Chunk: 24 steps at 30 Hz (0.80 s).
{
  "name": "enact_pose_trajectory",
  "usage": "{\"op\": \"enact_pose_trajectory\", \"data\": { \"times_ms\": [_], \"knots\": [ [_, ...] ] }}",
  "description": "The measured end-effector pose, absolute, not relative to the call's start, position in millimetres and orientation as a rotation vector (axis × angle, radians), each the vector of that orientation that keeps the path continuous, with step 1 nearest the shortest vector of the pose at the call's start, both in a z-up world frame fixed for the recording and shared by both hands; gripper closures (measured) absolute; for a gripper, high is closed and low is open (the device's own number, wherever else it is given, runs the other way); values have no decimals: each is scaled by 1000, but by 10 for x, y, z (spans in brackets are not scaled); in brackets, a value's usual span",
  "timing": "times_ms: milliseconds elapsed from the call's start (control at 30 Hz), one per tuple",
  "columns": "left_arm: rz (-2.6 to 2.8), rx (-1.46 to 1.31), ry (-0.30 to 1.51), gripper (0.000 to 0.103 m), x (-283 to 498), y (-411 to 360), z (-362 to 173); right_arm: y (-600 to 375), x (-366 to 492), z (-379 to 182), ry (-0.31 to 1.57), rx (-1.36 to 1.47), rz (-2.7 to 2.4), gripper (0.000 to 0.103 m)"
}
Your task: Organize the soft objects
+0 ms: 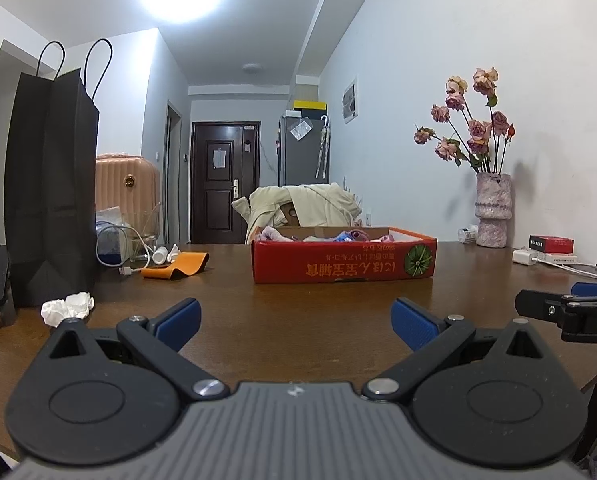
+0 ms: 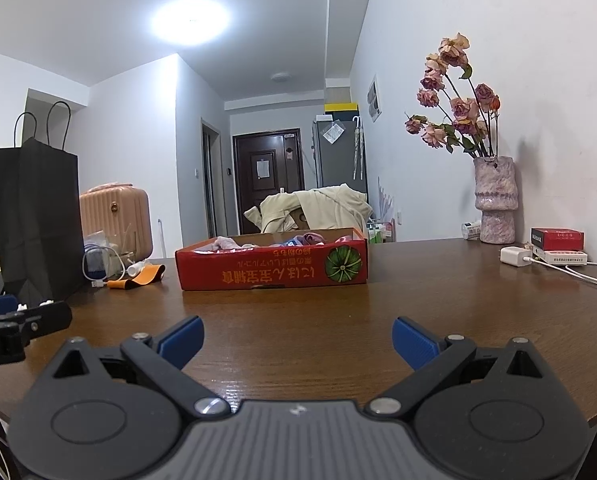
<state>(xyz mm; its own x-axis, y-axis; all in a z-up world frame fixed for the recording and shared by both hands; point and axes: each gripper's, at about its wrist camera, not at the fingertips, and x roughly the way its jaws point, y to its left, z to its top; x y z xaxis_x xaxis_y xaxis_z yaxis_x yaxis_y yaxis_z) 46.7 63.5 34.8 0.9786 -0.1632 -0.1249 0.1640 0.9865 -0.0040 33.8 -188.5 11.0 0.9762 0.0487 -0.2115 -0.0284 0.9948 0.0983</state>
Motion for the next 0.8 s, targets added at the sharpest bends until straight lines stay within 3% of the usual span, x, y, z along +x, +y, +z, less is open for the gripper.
{"op": "enact_pose_trajectory", "data": {
  "times_ms": [800],
  "knots": [
    [-182, 23, 86, 0, 438, 599, 450, -1872, 303, 193, 195, 93, 49, 2]
  ]
}}
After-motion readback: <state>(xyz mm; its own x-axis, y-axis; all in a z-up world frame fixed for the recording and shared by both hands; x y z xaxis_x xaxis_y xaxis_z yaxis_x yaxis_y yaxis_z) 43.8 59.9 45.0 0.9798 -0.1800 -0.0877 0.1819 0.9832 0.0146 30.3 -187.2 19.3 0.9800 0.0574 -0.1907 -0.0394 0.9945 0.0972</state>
